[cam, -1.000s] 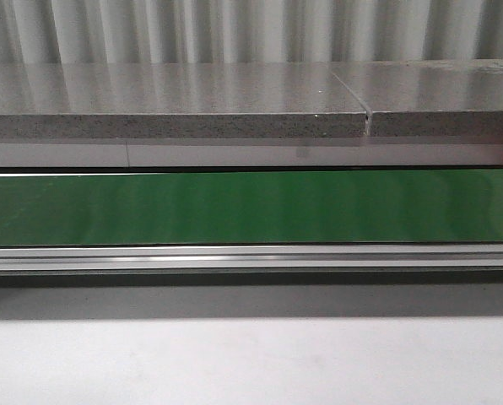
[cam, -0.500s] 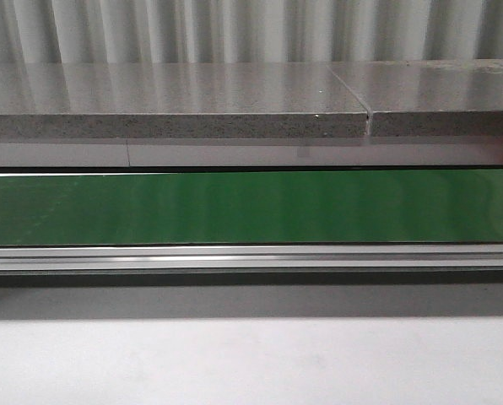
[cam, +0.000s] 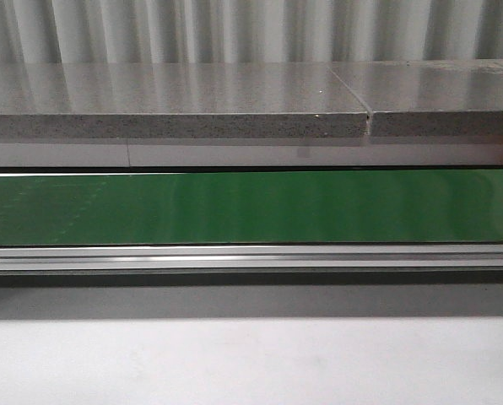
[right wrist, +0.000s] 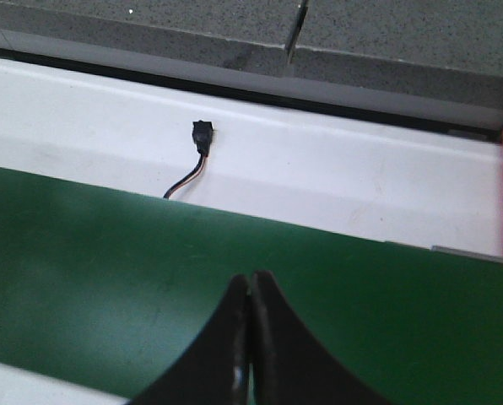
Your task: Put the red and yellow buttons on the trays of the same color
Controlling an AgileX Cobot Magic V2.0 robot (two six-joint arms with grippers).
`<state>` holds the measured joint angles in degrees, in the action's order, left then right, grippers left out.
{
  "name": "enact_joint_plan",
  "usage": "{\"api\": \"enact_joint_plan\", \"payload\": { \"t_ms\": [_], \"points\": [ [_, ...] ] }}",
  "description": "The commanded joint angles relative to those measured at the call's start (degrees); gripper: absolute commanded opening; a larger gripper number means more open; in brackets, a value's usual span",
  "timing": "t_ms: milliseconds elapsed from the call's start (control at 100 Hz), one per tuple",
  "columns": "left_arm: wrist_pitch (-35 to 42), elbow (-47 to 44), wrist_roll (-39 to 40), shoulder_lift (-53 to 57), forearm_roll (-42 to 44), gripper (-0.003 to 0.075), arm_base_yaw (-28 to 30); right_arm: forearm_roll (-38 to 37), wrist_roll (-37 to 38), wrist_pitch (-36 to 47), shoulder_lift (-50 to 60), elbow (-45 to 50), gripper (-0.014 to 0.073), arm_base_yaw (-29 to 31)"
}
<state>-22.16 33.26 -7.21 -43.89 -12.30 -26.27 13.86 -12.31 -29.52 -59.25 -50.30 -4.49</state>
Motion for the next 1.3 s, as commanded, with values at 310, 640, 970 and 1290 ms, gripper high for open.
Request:
{"api": "enact_joint_plan", "payload": {
  "t_ms": [310,640,970,1290],
  "points": [
    [3.63,1.58,0.61,0.25,-0.91,-0.0020,-0.49,-0.01,-0.69,6.57,20.53,14.14,-0.0066,-0.13],
    [4.32,1.58,0.61,0.25,-0.91,-0.0020,-0.49,0.04,-0.69,5.74,32.42,18.64,-0.0066,-0.13],
    [6.23,1.58,0.61,0.25,-0.91,-0.0020,-0.49,0.19,-0.69,5.74,33.18,18.76,-0.0066,-0.13],
    [6.81,1.58,0.51,0.25,-0.81,-0.0020,-0.36,0.19,-0.69,5.74,33.18,18.76,-0.0066,-0.13]
  ]
}}
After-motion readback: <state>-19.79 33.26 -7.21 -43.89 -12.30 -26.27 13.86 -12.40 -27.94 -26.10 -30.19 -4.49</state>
